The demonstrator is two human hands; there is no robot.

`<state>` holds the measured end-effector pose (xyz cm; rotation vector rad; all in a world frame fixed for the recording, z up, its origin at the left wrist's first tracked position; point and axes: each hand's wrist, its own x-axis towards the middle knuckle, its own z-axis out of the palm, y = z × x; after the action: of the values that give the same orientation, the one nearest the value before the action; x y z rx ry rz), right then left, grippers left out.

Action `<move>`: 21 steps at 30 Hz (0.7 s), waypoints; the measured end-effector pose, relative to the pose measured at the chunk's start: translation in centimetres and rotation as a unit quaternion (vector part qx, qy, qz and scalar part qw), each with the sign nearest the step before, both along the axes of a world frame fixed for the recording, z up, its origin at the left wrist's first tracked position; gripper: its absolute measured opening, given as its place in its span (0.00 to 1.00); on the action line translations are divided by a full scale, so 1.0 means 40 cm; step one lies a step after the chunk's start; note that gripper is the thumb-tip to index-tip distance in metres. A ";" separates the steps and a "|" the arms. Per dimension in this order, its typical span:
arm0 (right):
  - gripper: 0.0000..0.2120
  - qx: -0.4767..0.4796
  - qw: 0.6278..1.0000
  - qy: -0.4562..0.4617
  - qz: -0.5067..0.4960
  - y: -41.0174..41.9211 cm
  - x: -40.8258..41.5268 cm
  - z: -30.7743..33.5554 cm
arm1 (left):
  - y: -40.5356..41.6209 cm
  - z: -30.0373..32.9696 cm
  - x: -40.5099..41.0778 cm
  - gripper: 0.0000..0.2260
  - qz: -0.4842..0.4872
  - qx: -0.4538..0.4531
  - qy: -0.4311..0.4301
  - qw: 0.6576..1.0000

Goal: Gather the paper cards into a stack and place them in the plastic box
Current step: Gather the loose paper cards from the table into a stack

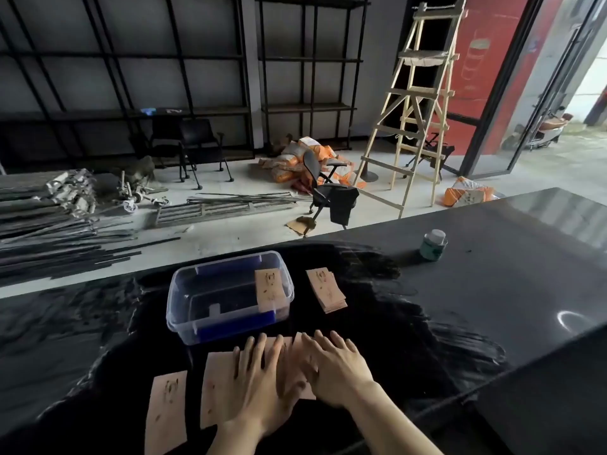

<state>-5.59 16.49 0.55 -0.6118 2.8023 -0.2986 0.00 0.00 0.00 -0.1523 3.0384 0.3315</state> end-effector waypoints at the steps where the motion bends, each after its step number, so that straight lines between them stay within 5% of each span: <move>1: 0.30 0.003 1.000 -0.002 0.009 0.004 0.002 -0.005 | 0.003 -0.001 0.003 0.53 0.000 0.011 -0.017 1.000; 12: 0.25 -0.013 0.996 0.080 0.023 0.013 0.017 -0.012 | 0.046 -0.013 0.021 0.37 -0.010 0.038 0.037 0.999; 18: 0.39 -0.092 0.992 0.076 0.028 0.042 -0.001 -0.002 | 0.054 0.005 0.002 0.29 0.028 0.154 0.022 0.987; 21: 0.32 -0.133 0.986 0.092 0.048 0.072 -0.012 -0.008 | 0.047 0.018 -0.001 0.26 0.021 0.191 0.042 0.980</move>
<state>-6.07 19.36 0.24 -0.8710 2.9187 -0.6348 -0.02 1.90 0.72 -0.1780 2.9824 0.9346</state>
